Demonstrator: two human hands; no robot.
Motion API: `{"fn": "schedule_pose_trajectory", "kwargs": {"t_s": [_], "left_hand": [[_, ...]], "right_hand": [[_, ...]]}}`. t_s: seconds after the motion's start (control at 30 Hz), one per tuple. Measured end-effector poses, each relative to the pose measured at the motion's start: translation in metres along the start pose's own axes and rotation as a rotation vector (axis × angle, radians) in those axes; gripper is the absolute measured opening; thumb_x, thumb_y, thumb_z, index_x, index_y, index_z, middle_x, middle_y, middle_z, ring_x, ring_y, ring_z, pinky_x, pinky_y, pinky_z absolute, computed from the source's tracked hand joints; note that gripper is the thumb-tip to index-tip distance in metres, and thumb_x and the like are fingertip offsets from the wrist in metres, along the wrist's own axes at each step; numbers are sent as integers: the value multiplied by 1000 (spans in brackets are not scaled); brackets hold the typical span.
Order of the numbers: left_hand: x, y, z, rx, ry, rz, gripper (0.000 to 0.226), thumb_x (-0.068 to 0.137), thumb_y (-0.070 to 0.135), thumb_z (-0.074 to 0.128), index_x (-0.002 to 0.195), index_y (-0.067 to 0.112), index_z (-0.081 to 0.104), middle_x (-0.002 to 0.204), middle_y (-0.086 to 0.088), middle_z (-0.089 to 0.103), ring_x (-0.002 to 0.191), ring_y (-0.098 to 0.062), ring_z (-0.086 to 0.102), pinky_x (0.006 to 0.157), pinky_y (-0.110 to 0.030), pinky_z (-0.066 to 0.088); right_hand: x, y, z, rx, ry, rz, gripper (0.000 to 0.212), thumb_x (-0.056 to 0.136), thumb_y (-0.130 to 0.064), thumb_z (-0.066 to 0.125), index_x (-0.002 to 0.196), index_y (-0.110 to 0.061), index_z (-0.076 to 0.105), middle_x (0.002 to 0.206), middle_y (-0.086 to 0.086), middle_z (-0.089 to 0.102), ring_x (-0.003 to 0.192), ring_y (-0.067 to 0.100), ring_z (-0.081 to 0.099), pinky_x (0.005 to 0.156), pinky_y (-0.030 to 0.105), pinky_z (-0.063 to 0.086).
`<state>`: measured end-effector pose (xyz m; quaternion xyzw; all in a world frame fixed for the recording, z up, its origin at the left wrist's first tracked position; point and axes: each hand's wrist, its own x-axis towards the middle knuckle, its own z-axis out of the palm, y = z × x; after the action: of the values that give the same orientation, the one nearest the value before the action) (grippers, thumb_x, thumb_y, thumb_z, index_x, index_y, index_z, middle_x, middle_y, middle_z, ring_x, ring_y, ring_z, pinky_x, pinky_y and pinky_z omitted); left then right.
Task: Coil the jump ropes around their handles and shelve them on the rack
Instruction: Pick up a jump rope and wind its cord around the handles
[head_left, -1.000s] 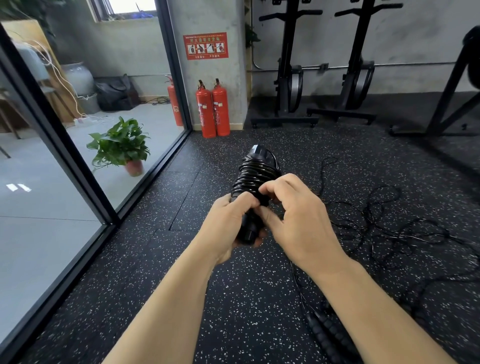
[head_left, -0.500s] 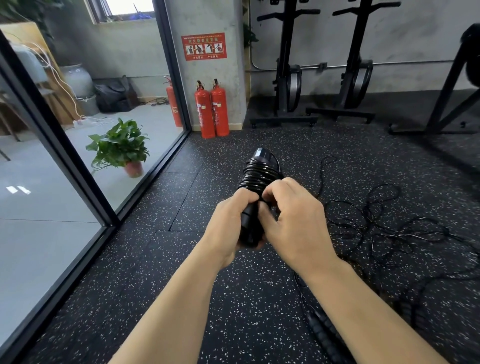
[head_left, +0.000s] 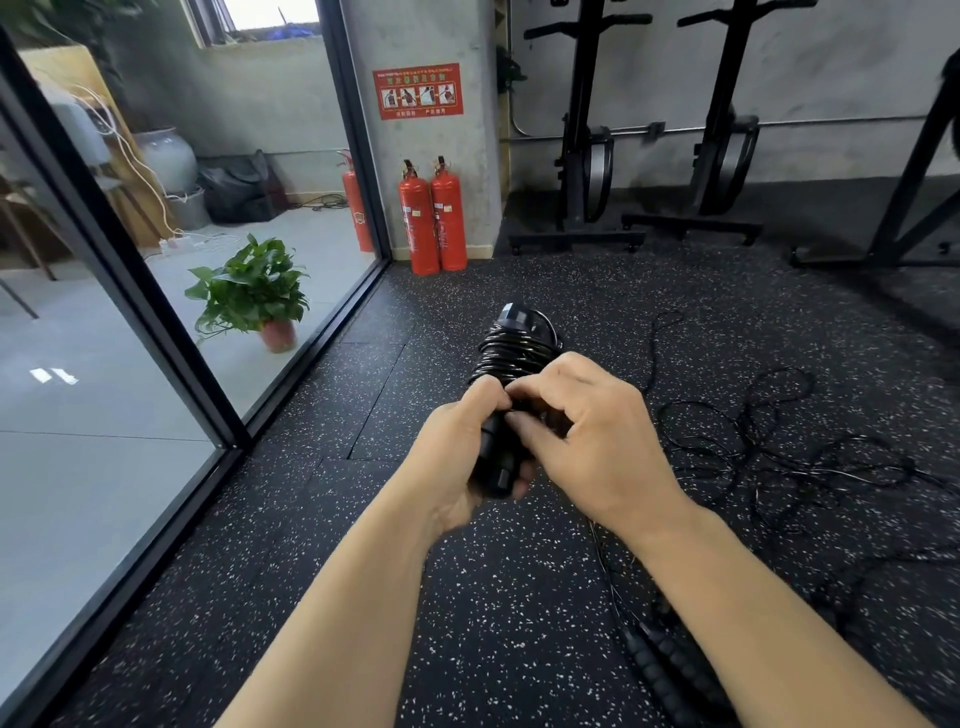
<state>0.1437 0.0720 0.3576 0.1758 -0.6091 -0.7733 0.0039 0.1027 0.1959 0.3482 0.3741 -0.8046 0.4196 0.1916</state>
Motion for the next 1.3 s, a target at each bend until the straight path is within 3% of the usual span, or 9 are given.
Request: {"fn": "schedule_pose_trajectory", "kwargs": {"t_s": [0.1,0.2,0.33,0.57,0.73,0.97,1.13,1.23,1.3], "left_hand": [[1,0,-2,31,-22,6,23,92,18,45,83,2,59,59,-12,57,43,-21,51,42,-24,41],[1,-1,-1,95,-23,39,19,93,16,46,82,4,57,57,-11,59,44,-22,51,43,-24,41],[2,-4,1,193,-9,84,17,94,15,48,82,6,56,57,-8,60,44,-20,53,45,-24,43],[1,-6,4,223,-49,75,15,93,14,47,87,2,55,66,-17,61,44,-23,53,40,-23,41],[3,-4,17,52,-14,58,24,91,18,46,81,1,59,59,-15,54,42,-23,50,40,-22,39],[3,-8,28,-8,37,61,24,88,20,49,71,8,62,60,-10,59,43,-20,52,48,-25,42],[5,-9,32,-40,96,84,19,86,20,52,72,12,61,63,-5,59,47,-18,53,50,-29,44],[7,-10,32,-8,108,81,12,78,27,58,77,15,59,73,-8,54,57,-20,51,54,-29,43],[7,-9,31,4,118,75,18,67,31,59,78,16,60,76,-9,53,64,-21,50,57,-31,43]], "right_hand": [[2,0,-7,42,-76,42,19,91,-17,58,104,-18,72,89,-5,58,81,9,59,74,31,51],[2,-3,-7,-134,-92,7,24,95,-21,48,102,-14,70,86,-1,56,76,19,58,67,43,51],[0,-6,-8,-275,-141,51,21,97,-21,49,96,-13,68,87,0,54,77,24,57,70,44,48],[0,2,-23,-63,-161,129,8,90,-17,64,94,-16,71,91,-6,62,85,12,58,78,36,47],[-9,3,-26,10,-71,182,21,84,-20,71,104,-18,68,99,-8,60,89,5,58,82,26,49],[-7,0,-28,-189,-13,105,16,85,-25,67,90,-10,64,88,1,59,76,23,59,68,43,50],[-8,-4,-16,-304,110,73,24,81,-20,69,71,-11,49,74,2,54,53,25,49,48,30,36],[-5,-7,-10,-367,168,70,23,73,-21,66,68,-14,45,68,2,51,47,18,28,46,23,19],[-4,-8,-7,-371,170,84,19,71,-22,64,69,-12,48,68,3,51,45,20,30,43,23,15]]}}
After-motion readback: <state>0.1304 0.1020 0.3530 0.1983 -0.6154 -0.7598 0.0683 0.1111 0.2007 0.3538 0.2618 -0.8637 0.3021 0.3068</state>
